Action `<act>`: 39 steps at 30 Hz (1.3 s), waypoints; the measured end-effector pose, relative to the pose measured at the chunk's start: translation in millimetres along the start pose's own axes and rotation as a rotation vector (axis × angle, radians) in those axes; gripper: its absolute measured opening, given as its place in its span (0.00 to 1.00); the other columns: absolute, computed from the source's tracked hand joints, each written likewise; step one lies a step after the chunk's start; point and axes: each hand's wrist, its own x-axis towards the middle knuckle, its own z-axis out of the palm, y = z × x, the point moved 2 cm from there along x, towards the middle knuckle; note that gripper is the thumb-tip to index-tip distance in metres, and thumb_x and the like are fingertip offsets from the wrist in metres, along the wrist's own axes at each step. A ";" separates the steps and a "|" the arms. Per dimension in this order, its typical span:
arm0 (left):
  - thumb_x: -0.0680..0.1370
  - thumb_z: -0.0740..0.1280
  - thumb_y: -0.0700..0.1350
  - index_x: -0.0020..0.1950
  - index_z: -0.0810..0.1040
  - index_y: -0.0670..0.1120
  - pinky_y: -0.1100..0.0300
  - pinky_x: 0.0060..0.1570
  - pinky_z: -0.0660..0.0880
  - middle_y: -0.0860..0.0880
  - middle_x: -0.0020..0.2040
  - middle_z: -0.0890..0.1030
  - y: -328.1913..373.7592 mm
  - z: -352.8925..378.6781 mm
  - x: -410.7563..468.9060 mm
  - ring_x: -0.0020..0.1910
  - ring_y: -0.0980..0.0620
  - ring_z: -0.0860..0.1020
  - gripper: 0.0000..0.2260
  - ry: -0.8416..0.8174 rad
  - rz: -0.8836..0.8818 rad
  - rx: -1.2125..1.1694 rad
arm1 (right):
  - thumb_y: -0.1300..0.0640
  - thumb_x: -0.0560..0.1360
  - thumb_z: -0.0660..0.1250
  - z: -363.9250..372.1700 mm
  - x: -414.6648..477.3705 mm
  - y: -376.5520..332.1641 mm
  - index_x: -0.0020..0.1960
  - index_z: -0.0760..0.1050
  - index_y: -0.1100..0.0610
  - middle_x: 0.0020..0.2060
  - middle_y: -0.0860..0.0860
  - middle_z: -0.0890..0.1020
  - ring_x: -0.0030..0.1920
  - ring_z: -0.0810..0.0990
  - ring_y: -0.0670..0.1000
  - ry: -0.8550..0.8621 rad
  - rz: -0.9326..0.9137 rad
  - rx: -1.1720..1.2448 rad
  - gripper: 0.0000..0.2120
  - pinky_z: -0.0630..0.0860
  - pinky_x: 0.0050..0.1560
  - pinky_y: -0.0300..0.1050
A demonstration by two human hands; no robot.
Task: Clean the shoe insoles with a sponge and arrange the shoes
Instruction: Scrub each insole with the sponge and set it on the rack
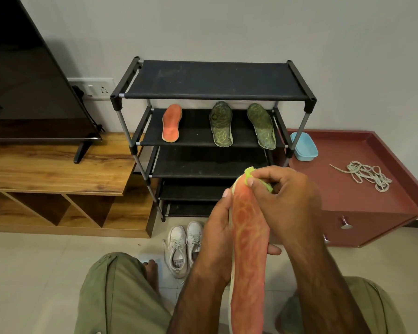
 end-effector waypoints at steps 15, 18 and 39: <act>0.75 0.67 0.66 0.66 0.79 0.42 0.52 0.36 0.83 0.42 0.47 0.85 -0.1 0.2 1.7 0.39 0.45 0.85 0.32 -0.028 0.023 0.014 | 0.47 0.75 0.74 0.7 3.8 3.8 0.49 0.85 0.41 0.43 0.39 0.84 0.45 0.83 0.44 0.012 0.035 -0.011 0.04 0.82 0.46 0.49; 0.75 0.68 0.65 0.69 0.76 0.41 0.52 0.35 0.83 0.42 0.49 0.85 0.9 -1.8 2.3 0.41 0.46 0.85 0.33 0.027 0.064 0.032 | 0.46 0.74 0.74 4.3 3.0 1.6 0.48 0.85 0.40 0.42 0.37 0.85 0.45 0.84 0.42 -0.157 0.015 0.061 0.04 0.83 0.47 0.50; 0.83 0.55 0.62 0.66 0.82 0.45 0.48 0.42 0.83 0.38 0.55 0.84 0.4 -2.3 2.5 0.43 0.42 0.84 0.27 -0.093 0.000 0.003 | 0.47 0.74 0.74 -5.3 7.6 3.1 0.48 0.84 0.41 0.41 0.37 0.84 0.43 0.82 0.41 -0.052 0.039 -0.056 0.03 0.82 0.47 0.50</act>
